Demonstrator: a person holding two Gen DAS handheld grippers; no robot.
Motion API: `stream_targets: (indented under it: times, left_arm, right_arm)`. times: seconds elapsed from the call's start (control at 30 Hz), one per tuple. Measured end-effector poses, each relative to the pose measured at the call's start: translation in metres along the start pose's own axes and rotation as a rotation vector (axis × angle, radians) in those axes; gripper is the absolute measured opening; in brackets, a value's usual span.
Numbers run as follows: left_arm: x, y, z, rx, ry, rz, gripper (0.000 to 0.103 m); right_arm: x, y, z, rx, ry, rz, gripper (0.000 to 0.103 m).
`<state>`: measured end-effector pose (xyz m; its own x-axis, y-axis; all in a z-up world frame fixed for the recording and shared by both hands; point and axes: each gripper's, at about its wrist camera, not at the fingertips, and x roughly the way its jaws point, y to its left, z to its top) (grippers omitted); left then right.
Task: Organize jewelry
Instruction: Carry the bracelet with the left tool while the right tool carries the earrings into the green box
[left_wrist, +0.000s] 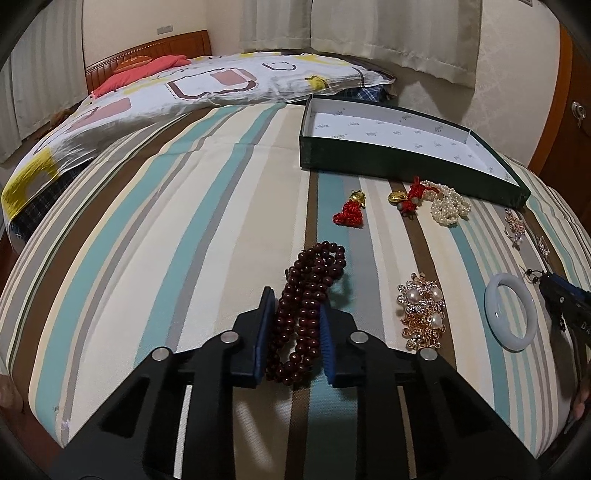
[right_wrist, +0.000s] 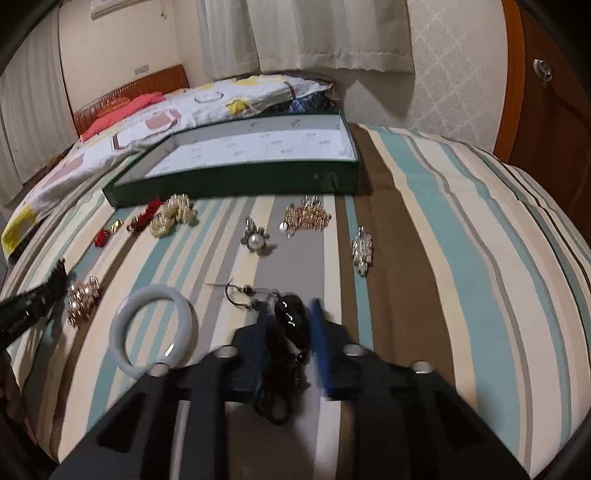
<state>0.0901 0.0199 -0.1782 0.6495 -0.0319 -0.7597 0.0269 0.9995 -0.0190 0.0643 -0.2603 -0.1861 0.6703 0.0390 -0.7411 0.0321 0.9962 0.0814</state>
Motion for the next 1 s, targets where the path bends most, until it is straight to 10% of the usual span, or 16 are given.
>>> stream_targets:
  times: [1.0]
  left_arm:
    - [-0.056, -0.03, 0.073, -0.003, -0.248, -0.085, 0.016]
  right_arm:
    - [-0.049, 0.003, 0.073, -0.005, -0.26, 0.044, 0.019]
